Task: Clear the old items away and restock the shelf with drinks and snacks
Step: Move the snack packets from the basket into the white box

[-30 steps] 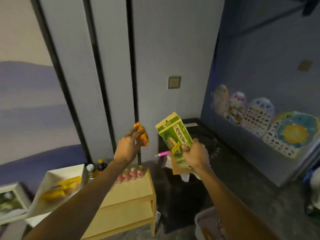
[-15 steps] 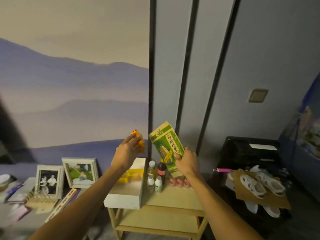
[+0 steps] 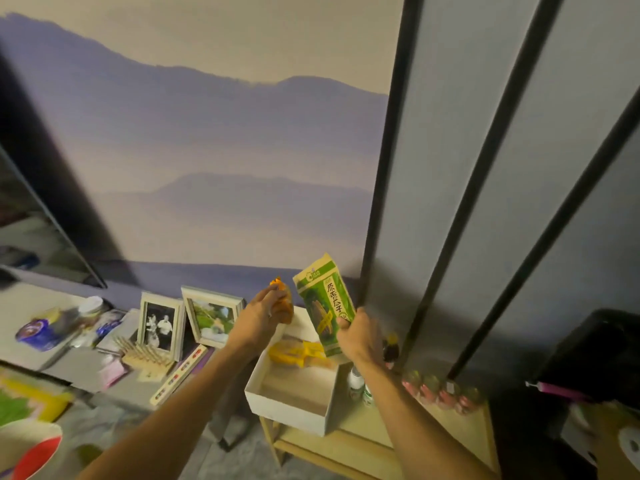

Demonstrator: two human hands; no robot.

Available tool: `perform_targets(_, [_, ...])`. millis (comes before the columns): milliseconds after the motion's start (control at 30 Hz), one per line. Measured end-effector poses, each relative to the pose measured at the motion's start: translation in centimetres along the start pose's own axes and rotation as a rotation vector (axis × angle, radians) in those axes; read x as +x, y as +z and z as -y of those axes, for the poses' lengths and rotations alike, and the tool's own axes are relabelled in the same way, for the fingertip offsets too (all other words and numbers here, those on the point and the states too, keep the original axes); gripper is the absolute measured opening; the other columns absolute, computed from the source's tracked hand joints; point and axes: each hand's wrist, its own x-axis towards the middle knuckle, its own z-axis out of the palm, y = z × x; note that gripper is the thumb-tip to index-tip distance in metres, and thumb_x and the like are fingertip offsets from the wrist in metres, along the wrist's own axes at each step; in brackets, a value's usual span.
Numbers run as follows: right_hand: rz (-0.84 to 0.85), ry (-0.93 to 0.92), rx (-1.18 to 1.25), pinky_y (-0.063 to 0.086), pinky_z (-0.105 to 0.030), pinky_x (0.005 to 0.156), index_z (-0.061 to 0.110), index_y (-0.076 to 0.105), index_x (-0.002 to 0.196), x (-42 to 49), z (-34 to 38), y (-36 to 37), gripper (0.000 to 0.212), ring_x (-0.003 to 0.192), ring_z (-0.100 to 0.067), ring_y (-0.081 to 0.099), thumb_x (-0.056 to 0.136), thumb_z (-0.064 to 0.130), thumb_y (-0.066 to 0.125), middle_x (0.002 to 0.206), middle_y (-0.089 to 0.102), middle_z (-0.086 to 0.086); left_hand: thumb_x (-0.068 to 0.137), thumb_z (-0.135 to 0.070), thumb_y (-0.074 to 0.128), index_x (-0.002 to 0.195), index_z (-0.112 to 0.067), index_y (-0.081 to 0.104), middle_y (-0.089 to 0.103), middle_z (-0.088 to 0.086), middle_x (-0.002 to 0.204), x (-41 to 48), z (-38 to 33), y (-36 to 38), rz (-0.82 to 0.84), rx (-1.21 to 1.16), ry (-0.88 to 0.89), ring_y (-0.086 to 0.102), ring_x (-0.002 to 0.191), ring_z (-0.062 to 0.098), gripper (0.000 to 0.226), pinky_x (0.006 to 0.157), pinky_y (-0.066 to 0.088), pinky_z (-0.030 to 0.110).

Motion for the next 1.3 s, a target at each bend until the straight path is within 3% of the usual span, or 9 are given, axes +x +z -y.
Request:
perform_targets(100, [0.064, 0.072, 0.026, 0.052, -0.035, 0.073, 0.013, 0.064, 0.114, 1.8, -1.1, 3.6, 0.029, 0.102, -0.027, 0.072, 0.104, 0.04, 0.065, 0.112, 0.074, -0.008, 0.104, -0.011, 0.062, 0.136, -0.019, 0.063, 0.057, -0.013, 0.131, 1.3, 2.0, 2.4, 0.043, -0.023, 0.003, 0.062, 0.097, 0.003, 0.033, 0.082, 0.051, 0.016])
perform_targets(167, [0.111, 0.152, 0.046, 0.053, -0.036, 0.074, 0.012, 0.066, 0.117, 2.5, -1.9, 5.9, 0.03, 0.106, -0.029, 0.072, 0.105, 0.039, 0.063, 0.114, 0.075, -0.008, 0.103, -0.013, 0.062, 0.131, -0.021, 0.064, 0.059, -0.017, 0.122, 1.7, 3.7, 4.1, 0.112, -0.083, -0.019, 0.066, 0.091, -0.002, 0.029, 0.083, 0.059, 0.027])
perform_targets(367, [0.237, 0.395, 0.154, 0.05, -0.034, 0.078, 0.006, 0.067, 0.123, 2.9, -4.7, 13.1, 0.035, 0.114, -0.034, 0.07, 0.107, 0.036, 0.06, 0.123, 0.074, -0.015, 0.094, -0.053, 0.051, 0.123, -0.046, 0.057, 0.06, -0.009, 0.126, 1.1, 11.5, 10.5, 0.345, -0.112, -0.124, 0.07, 0.103, 0.017, 0.031, 0.089, 0.061, 0.042])
perform_targets(500, [0.319, 0.492, 0.085, 0.055, -0.035, 0.083, 0.006, 0.066, 0.127, 2.8, -6.2, 17.3, 0.04, 0.117, -0.031, 0.07, 0.109, 0.039, 0.054, 0.126, 0.073, -0.013, 0.086, -0.062, 0.072, 0.134, -0.046, 0.065, 0.056, -0.012, 0.15, 0.2, 17.3, 14.2, 0.513, 0.009, -0.046, 0.056, 0.137, 0.019, 0.051, 0.117, 0.045, 0.046])
perform_targets(567, [0.391, 0.526, 0.036, 0.049, -0.032, 0.085, 0.006, 0.062, 0.135, 2.5, -6.4, 18.9, 0.042, 0.123, -0.029, 0.067, 0.111, 0.039, 0.049, 0.133, 0.07, -0.012, 0.078, -0.074, 0.073, 0.128, -0.061, 0.062, 0.058, -0.013, 0.148, -0.4, 20.4, 16.4, 0.552, 0.069, -0.005, 0.064, 0.129, 0.024, 0.052, 0.108, 0.054, 0.049])
perform_targets(667, [0.473, 0.631, 0.04, 0.052, -0.032, 0.094, 0.004, 0.058, 0.138, 1.6, -6.6, 21.4, 0.039, 0.127, -0.029, 0.064, 0.111, 0.031, 0.051, 0.137, 0.066, -0.013, 0.086, -0.055, 0.063, 0.145, -0.042, 0.045, 0.044, -0.008, 0.156, -1.0, 20.1, 17.6, 0.626, 0.148, 0.05, 0.072, 0.108, 0.031, 0.063, 0.08, 0.062, 0.043])
perform_targets(767, [0.484, 0.688, -0.01, 0.059, -0.033, 0.095, 0.003, 0.053, 0.137, 1.0, -7.4, 23.3, 0.037, 0.124, -0.029, 0.067, 0.107, 0.025, 0.057, 0.137, 0.067, -0.013, 0.091, -0.032, 0.057, 0.133, -0.034, 0.038, 0.051, 0.006, 0.148, -1.5, 19.3, 17.6, 0.602, 0.139, 0.067, 0.074, 0.092, 0.04, 0.046, 0.058, 0.059, 0.045])
perform_targets(1100, [0.613, 0.493, -0.223, 0.056, -0.024, 0.084, 0.006, 0.056, 0.135, 1.1, -7.3, 22.5, 0.041, 0.118, -0.022, 0.068, 0.099, 0.022, 0.067, 0.13, 0.068, -0.007, 0.101, -0.036, 0.058, 0.145, -0.032, 0.047, 0.045, -0.002, 0.156, -1.3, 17.4, 15.9, 0.721, 0.275, -0.051, 0.066, 0.121, 0.03, 0.045, 0.1, 0.055, 0.045])
perform_targets(1300, [0.424, 0.044, -0.283, 0.057, -0.042, 0.097, 0.016, 0.054, 0.139, 2.9, -3.8, 16.6, 0.05, 0.124, -0.026, 0.062, 0.102, 0.05, 0.053, 0.137, 0.062, -0.006, 0.084, -0.061, 0.071, 0.148, -0.047, 0.044, 0.051, -0.013, 0.155, 1.8, 13.6, 11.0, 0.58, 0.228, -0.103, 0.065, 0.123, 0.023, 0.071, 0.101, 0.052, 0.04])
